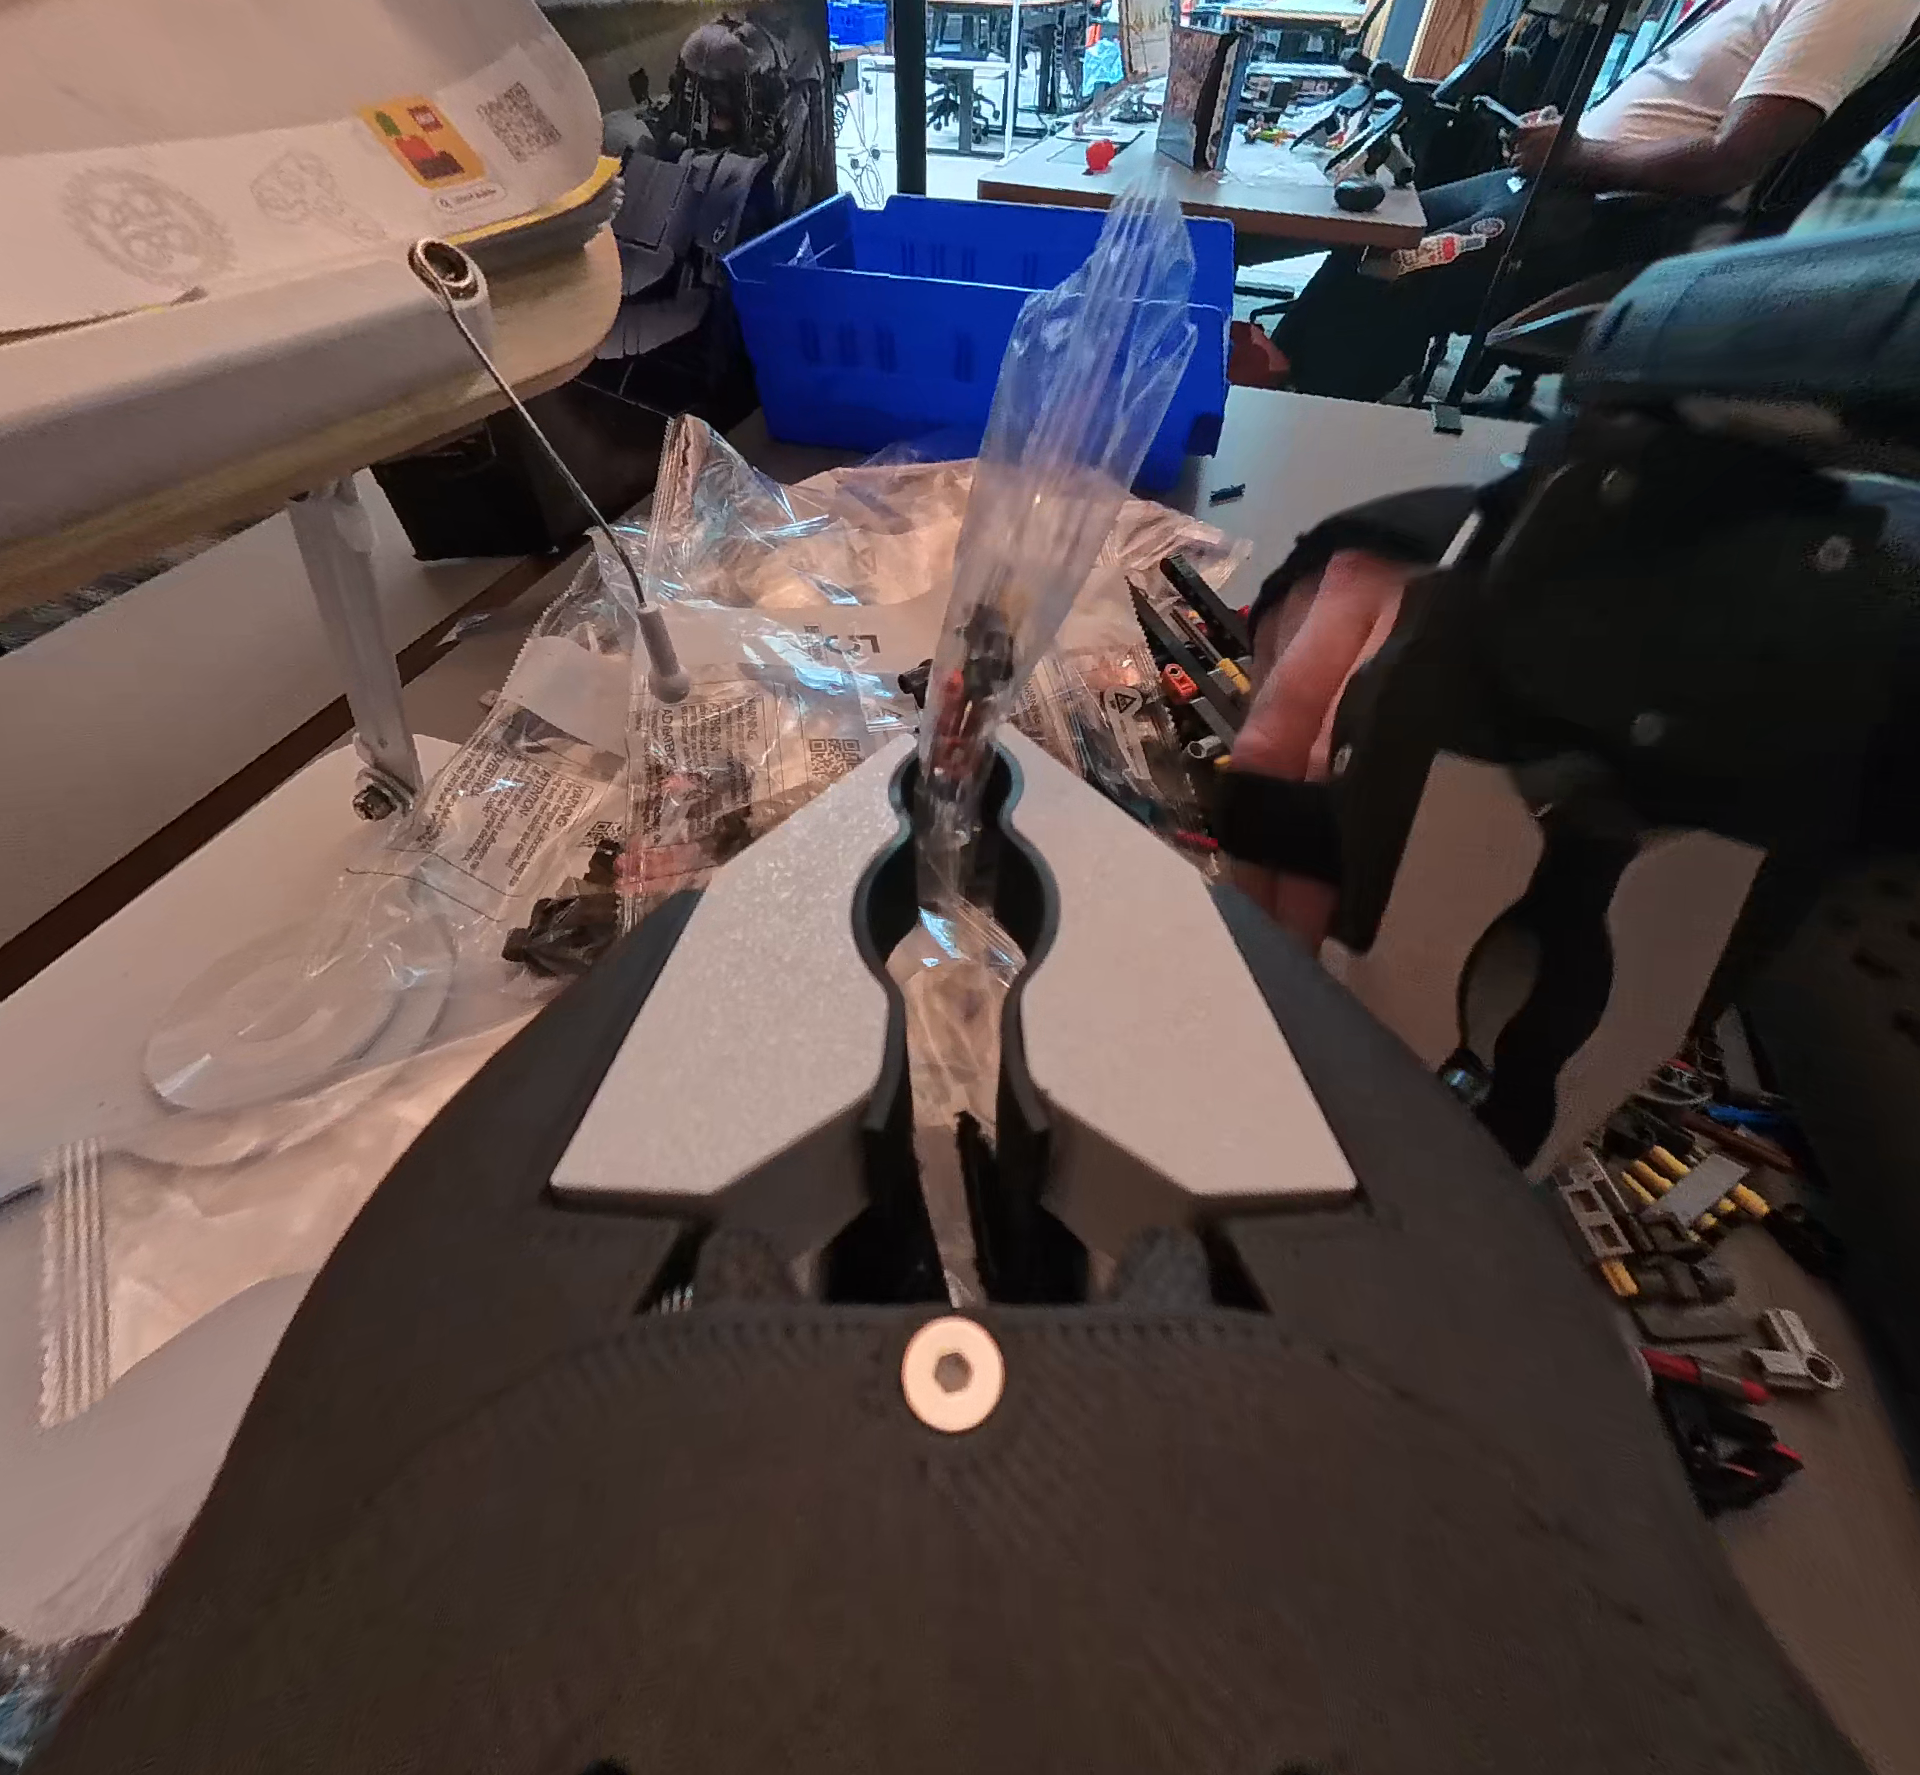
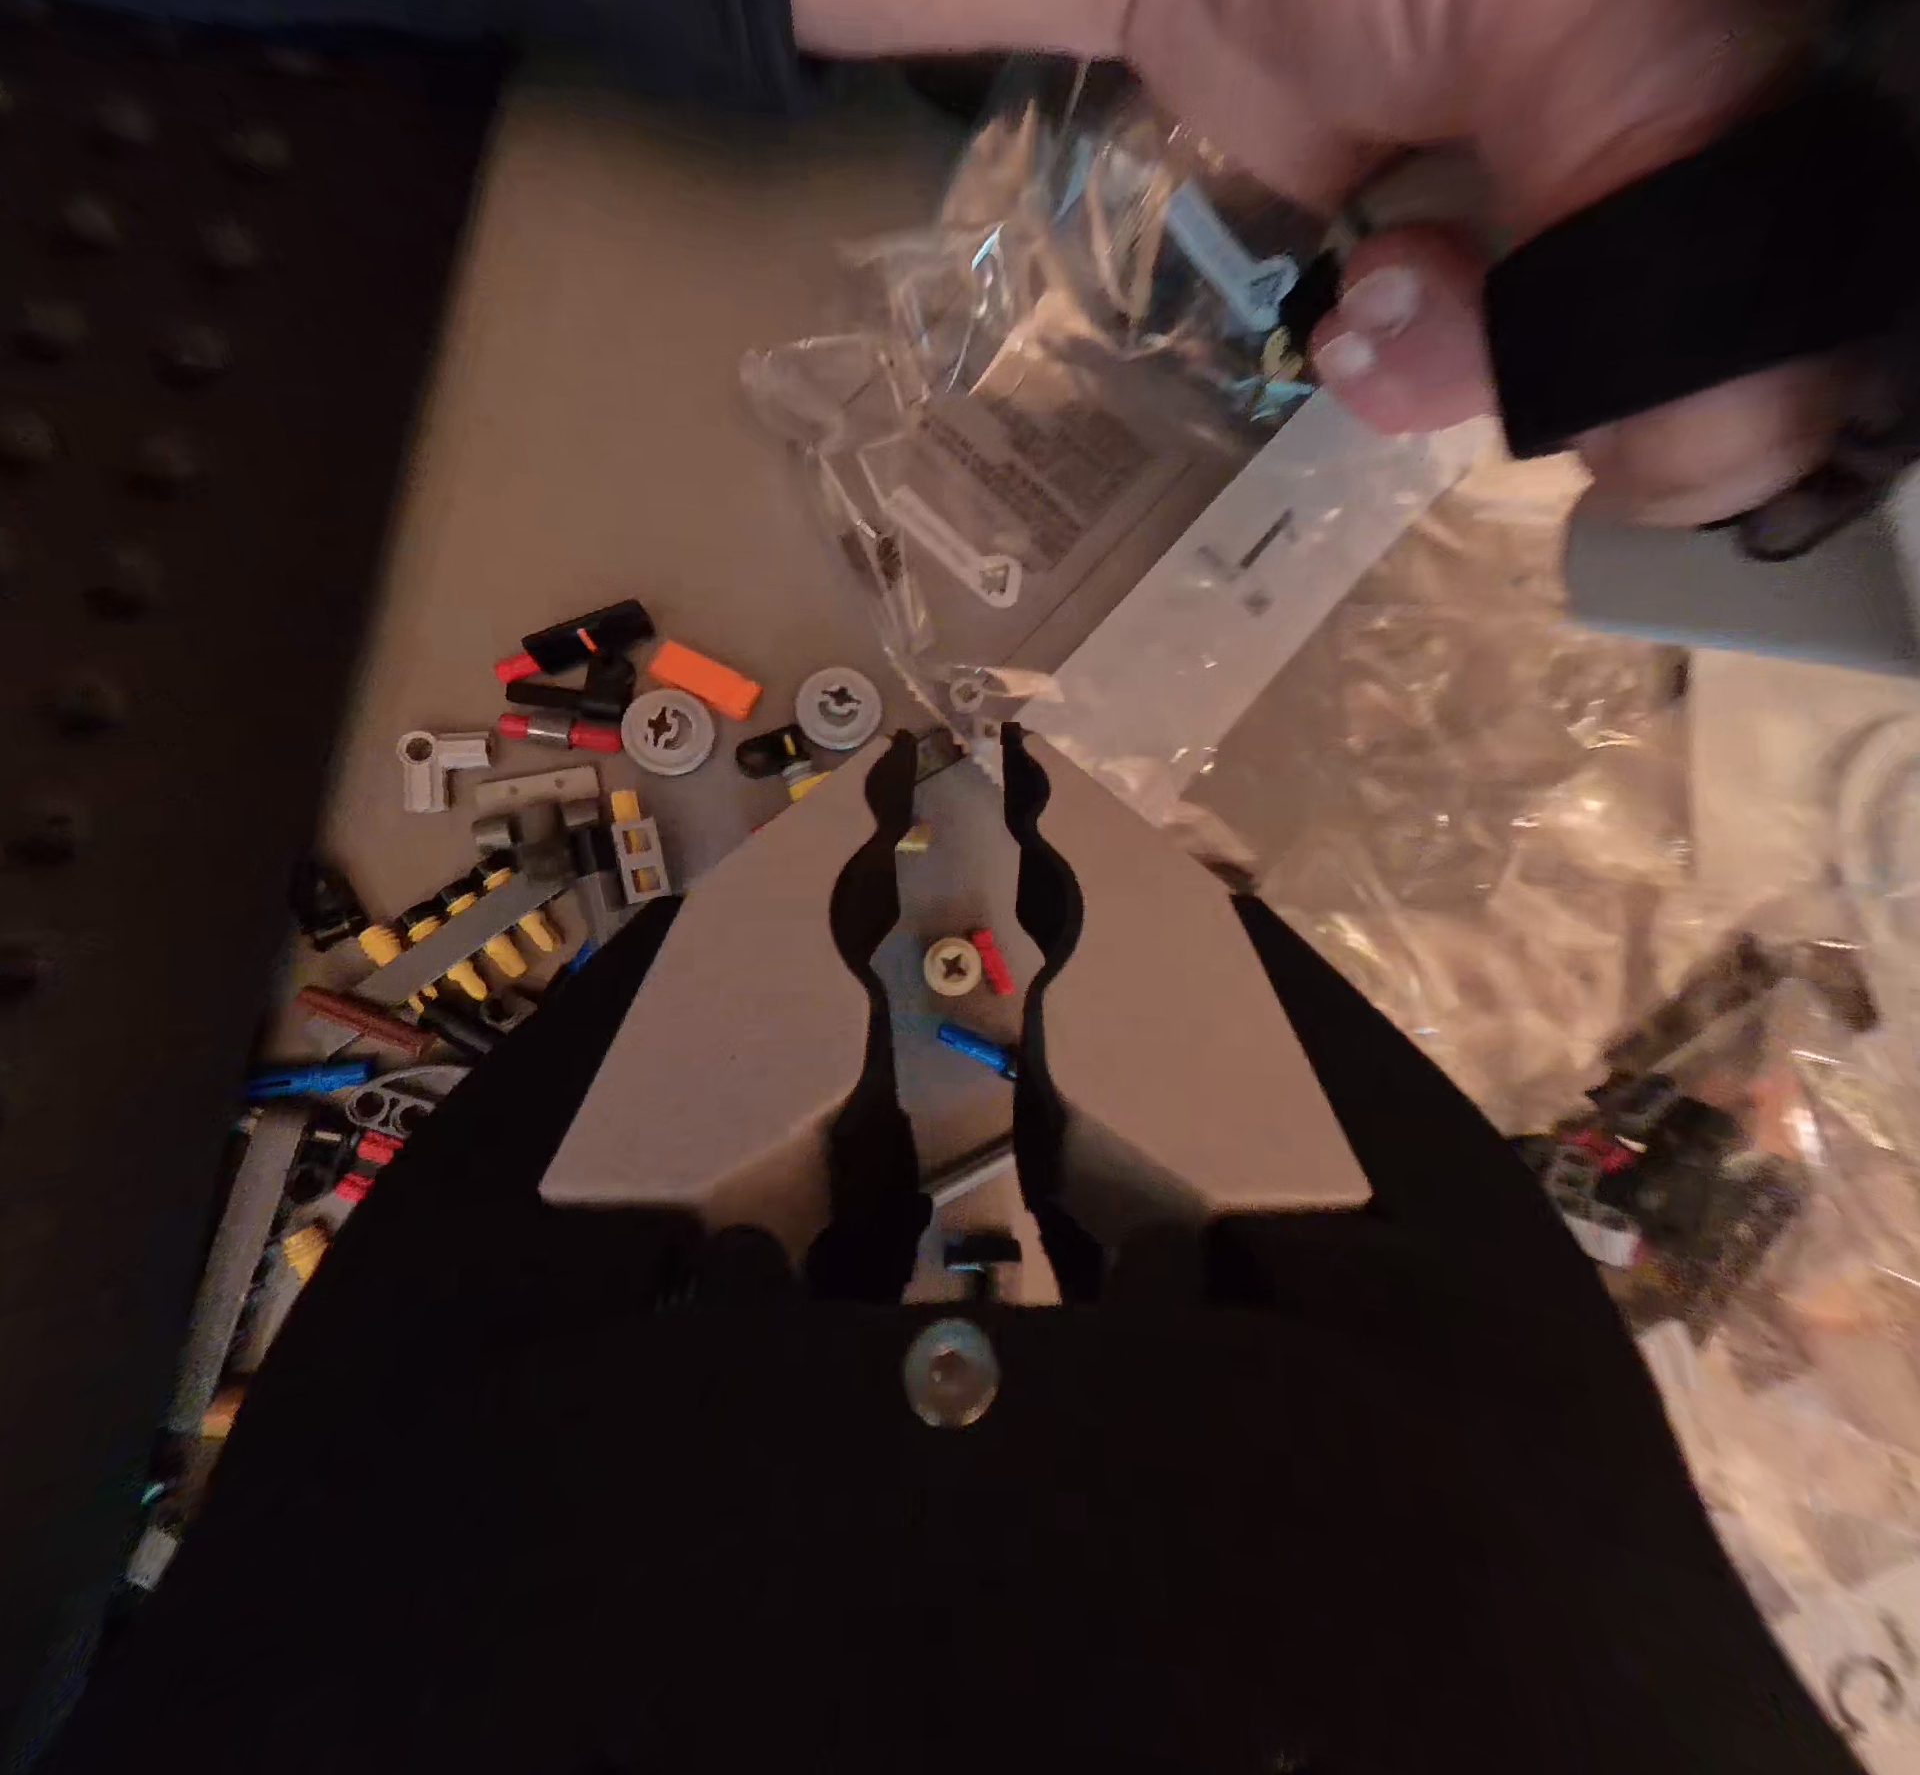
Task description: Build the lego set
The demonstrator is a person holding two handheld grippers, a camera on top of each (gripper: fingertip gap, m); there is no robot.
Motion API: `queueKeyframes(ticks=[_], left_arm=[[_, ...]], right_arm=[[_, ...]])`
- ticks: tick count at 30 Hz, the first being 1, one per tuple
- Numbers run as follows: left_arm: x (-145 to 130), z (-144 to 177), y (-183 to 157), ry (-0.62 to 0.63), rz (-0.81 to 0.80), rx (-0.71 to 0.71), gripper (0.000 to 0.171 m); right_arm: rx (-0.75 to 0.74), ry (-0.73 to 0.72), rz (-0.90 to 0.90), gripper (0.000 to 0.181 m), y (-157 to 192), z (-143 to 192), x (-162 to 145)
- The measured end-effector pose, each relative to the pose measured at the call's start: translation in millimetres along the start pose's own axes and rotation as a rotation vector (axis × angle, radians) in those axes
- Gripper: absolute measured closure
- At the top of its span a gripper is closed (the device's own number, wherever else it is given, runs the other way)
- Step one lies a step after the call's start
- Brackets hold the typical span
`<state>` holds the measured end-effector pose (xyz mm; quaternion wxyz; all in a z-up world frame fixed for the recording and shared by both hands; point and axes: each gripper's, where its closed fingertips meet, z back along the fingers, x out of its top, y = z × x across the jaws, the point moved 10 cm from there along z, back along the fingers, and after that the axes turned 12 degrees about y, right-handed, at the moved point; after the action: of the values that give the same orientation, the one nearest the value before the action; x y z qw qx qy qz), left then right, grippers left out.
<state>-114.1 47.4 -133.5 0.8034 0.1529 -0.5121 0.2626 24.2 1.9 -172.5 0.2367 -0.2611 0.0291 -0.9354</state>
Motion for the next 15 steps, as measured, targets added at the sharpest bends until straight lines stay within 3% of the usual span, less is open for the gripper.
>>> queueKeyframes(ticks=[8,15], left_arm=[[1,0,-1,0.0,-0.005,-0.002,0.167],[0,0,-1,0.005,-0.006,0.0,0.167]], right_arm=[[0.05,0.103,-0.056,0.166,3,-23,3],[0.03,0.106,-0.048,0.173,2,-20,2]])
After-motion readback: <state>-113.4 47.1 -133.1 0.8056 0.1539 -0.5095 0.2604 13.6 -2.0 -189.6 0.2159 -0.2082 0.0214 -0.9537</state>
